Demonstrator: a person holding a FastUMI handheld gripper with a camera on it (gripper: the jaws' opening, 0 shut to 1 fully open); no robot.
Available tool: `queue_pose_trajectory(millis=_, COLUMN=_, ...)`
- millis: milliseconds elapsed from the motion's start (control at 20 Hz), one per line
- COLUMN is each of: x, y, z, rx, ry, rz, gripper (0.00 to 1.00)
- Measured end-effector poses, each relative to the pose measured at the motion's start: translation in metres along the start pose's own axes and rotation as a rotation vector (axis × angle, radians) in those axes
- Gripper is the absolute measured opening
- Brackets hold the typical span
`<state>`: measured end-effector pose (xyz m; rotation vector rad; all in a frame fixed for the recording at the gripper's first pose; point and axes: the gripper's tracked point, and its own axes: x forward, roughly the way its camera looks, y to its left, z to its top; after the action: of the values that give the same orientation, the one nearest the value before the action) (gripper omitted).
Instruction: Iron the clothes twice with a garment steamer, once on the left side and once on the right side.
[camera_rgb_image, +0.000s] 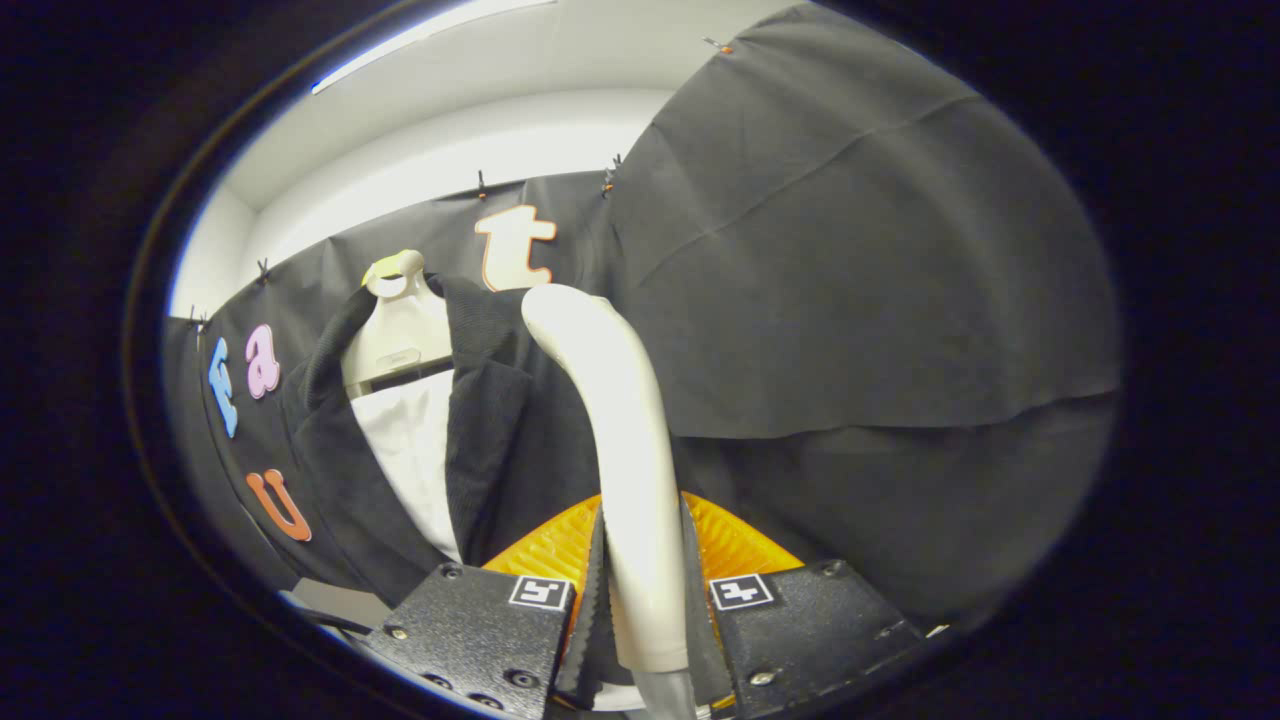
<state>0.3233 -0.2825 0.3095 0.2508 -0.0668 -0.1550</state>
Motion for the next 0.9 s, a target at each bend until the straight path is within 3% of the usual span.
queue_pose_trajectory(millis=200, x=0.017, y=0.013, z=0.006, rx=-0.105, ry=-0.042, rz=-0.077, gripper=0.38)
queue_pose_trajectory(millis=900, x=0.031, y=0.014, z=-0.053, rx=-0.206, ry=0.058, rz=-0.131, gripper=0.38)
